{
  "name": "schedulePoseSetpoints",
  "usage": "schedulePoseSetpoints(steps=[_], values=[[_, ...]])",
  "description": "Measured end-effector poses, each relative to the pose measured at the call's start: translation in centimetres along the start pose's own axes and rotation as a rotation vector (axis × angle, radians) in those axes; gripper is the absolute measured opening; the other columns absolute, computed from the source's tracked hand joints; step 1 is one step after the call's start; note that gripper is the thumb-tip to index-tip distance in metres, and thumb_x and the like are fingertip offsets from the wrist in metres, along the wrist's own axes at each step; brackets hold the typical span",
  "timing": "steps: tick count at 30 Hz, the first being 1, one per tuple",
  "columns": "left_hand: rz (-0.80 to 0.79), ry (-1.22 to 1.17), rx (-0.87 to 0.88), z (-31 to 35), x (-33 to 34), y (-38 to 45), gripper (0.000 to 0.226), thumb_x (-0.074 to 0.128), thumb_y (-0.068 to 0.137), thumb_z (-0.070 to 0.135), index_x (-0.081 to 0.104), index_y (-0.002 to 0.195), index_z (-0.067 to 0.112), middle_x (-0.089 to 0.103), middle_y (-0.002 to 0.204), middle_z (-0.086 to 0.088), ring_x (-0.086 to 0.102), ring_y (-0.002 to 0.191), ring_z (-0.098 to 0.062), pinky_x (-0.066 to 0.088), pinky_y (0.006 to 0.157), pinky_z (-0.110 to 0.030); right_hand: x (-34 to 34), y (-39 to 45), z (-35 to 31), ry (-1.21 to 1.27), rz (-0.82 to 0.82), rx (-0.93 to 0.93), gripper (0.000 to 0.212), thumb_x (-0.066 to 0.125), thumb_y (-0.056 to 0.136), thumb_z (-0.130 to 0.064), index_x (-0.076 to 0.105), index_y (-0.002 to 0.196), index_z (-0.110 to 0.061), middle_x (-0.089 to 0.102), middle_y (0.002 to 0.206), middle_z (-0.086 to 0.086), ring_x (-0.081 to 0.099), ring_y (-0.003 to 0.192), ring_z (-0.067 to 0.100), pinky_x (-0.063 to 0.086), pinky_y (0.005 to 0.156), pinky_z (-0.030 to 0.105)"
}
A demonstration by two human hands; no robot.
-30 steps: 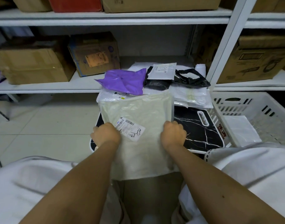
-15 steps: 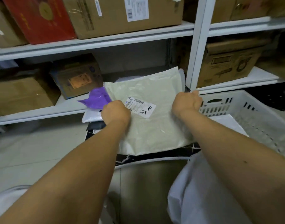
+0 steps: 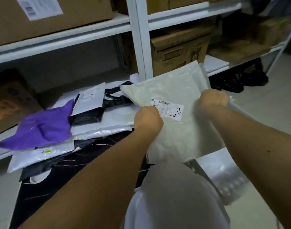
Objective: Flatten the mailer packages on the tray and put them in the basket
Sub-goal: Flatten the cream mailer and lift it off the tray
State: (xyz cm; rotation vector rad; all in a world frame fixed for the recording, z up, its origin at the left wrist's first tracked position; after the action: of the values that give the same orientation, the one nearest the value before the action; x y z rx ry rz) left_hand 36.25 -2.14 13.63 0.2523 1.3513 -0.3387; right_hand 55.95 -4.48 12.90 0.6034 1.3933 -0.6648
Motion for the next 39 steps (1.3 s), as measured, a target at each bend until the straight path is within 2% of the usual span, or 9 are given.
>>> schedulePoseSetpoints(steps=[5, 11, 15, 18, 21, 25, 30, 34, 39], values=[[-0.156, -0.049, 0.176, 4.8, 3.9, 2.6, 0.018, 0.044, 0.09, 0.007, 0.047, 0.072, 0.009, 0.058, 0.086, -0.009, 0.051, 0.077, -0.021, 0.042, 0.065, -0.028, 3.5, 3.9, 4.6, 0.081, -0.014, 0.115, 0.03, 0.05, 0.093, -0.013, 0.062, 0.12, -0.008, 0.06, 0.124, 0.012, 0.058, 0.115, 0.031, 0.043, 0.092, 0.037], [-0.413, -0.026, 0.368, 8.3, 8.7, 5.1, 0.027, 0.046, 0.09, 0.01, 0.04, 0.064, 0.013, 0.042, 0.067, 0.0, 0.047, 0.067, -0.017, 0.031, 0.046, -0.02, 8.7, 7.8, 6.9, 0.16, -0.047, 0.225, 0.04, 0.044, 0.095, -0.023, 0.054, 0.131, -0.008, 0.049, 0.132, 0.017, 0.052, 0.122, 0.036, 0.041, 0.099, 0.042], [-0.48, 0.061, 0.436, 8.8, 10.8, 6.6, 0.028, 0.046, 0.089, 0.01, 0.038, 0.063, 0.014, 0.041, 0.067, 0.0, 0.045, 0.072, -0.019, 0.038, 0.057, -0.024, 13.3, 7.7, 5.1, 0.044, -0.118, 0.135, 0.059, 0.035, 0.09, -0.048, 0.05, 0.131, -0.009, 0.046, 0.127, 0.018, 0.051, 0.117, 0.037, 0.044, 0.094, 0.043], [-0.559, 0.147, 0.498, 8.6, 12.7, 7.4, 0.025, 0.044, 0.09, 0.011, 0.043, 0.066, 0.014, 0.046, 0.07, -0.002, 0.049, 0.077, -0.022, 0.045, 0.073, -0.029, 17.1, 7.5, 4.2, 0.029, -0.134, 0.103, 0.061, 0.037, 0.089, -0.05, 0.047, 0.135, -0.011, 0.044, 0.132, 0.016, 0.046, 0.122, 0.034, 0.042, 0.098, 0.044], [-0.634, 0.248, 0.579, 8.0, 14.6, 7.7, 0.02, 0.043, 0.093, 0.013, 0.056, 0.082, 0.002, 0.061, 0.099, -0.013, 0.057, 0.095, -0.028, 0.048, 0.085, -0.034, 20.3, 7.6, 4.0, -0.051, -0.144, 0.101, 0.063, 0.037, 0.089, -0.051, 0.045, 0.14, -0.015, 0.033, 0.148, 0.015, 0.037, 0.133, 0.033, 0.036, 0.104, 0.045], [-0.589, 0.399, 0.581, 7.1, 16.5, 8.2, 0.014, 0.042, 0.093, 0.019, 0.055, 0.097, 0.015, 0.059, 0.103, -0.005, 0.052, 0.086, -0.02, 0.043, 0.078, -0.034, 24.6, 7.9, 4.5, -0.016, -0.2, 0.067, 0.064, 0.04, 0.091, -0.055, 0.041, 0.139, -0.012, 0.035, 0.143, 0.019, 0.038, 0.129, 0.035, 0.037, 0.103, 0.045], [-0.63, 0.709, 0.49, 7.0, 17.9, 8.6, 0.043, 0.039, 0.093, 0.03, 0.046, 0.131, 0.013, 0.048, 0.128, -0.013, 0.044, 0.117, -0.031, 0.024, 0.108, -0.053, 29.5, 7.7, 3.8, 0.293, -0.231, 0.02, 0.068, 0.047, 0.09, -0.047, 0.024, 0.14, -0.008, 0.014, 0.15, 0.025, 0.026, 0.137, 0.043, 0.039, 0.105, 0.053], [-0.594, 0.697, 0.484, 7.1, 18.0, 8.6, 0.047, 0.04, 0.092, 0.031, 0.043, 0.134, 0.012, 0.045, 0.131, -0.016, 0.042, 0.118, -0.033, 0.025, 0.107, -0.056, 29.9, 7.4, 2.8, 0.258, -0.179, -0.098, 0.067, 0.03, 0.099, -0.051, 0.0, 0.153, -0.027, -0.015, 0.16, 0.013, -0.003, 0.148, 0.035, 0.021, 0.116, 0.048], [-0.587, 0.631, 0.464, 7.2, 17.7, 8.2, 0.04, 0.042, 0.093, 0.034, 0.049, 0.127, 0.015, 0.052, 0.123, -0.012, 0.047, 0.113, -0.029, 0.031, 0.103, -0.051, 28.3, 5.7, 0.2, 0.167, -0.164, -0.261, 0.07, 0.021, 0.093, -0.067, -0.009, 0.15, -0.04, -0.016, 0.16, 0.004, -0.005, 0.147, 0.036, 0.014, 0.114, 0.059]])
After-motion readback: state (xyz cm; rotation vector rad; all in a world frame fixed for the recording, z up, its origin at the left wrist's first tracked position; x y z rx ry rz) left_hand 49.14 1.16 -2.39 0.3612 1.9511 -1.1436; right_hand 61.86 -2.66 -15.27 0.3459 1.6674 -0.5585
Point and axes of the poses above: each hand's wrist, its own y-axis towards the middle knuckle, its own x-axis out of the palm, z = x × y, the point moved 1 cm from there along y, towards the middle knuckle
